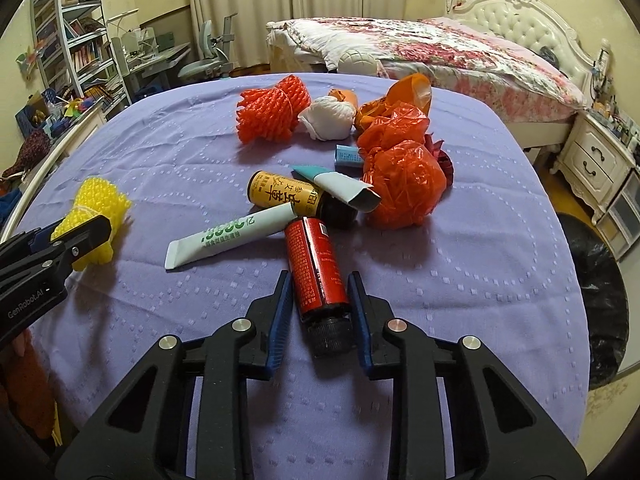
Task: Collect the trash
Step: 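Carry both items to the bin and open both tools to drop them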
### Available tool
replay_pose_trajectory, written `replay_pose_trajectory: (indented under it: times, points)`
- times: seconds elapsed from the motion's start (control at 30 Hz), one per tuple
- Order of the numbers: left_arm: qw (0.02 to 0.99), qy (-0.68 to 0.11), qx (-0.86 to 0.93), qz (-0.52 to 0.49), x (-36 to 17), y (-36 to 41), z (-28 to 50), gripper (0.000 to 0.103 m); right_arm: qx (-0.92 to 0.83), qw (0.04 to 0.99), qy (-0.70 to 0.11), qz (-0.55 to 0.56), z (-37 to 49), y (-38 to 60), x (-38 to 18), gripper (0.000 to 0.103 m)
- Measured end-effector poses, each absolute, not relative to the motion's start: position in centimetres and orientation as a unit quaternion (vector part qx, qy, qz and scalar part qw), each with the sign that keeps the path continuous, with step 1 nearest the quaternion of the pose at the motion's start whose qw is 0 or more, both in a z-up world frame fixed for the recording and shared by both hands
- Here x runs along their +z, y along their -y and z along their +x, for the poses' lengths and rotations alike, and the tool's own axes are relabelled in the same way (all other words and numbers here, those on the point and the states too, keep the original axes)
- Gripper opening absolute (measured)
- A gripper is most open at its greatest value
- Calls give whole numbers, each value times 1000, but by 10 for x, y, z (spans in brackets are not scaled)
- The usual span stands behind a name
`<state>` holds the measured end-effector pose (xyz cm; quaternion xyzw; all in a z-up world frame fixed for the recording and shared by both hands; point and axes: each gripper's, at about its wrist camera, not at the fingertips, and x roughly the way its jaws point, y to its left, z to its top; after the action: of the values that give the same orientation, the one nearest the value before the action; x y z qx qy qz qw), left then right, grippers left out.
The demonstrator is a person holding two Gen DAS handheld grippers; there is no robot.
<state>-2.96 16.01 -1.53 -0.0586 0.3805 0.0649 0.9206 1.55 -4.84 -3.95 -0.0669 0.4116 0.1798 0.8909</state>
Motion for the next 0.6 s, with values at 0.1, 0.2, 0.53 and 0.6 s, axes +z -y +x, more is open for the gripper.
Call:
replay_pose_trajectory:
  times: [0.1, 0.2, 0.53, 0.6]
  points:
    - [922, -378, 59, -59, -13, -154, -30, 50, 179, 892, -411, -59, 10, 54, -39, 27]
    - [925, -372, 49, -57, -9, -146, -32, 50, 174, 895, -407, -51, 4, 64, -36, 27]
    - [936, -351, -12, -42, 7, -89, -24, 50, 102, 925, -366, -12, -4, 131, -8, 27]
    - [937, -346, -27, -36, 10, -73, -20, 50, 79, 930, -358, -3, -2, 150, -4, 27]
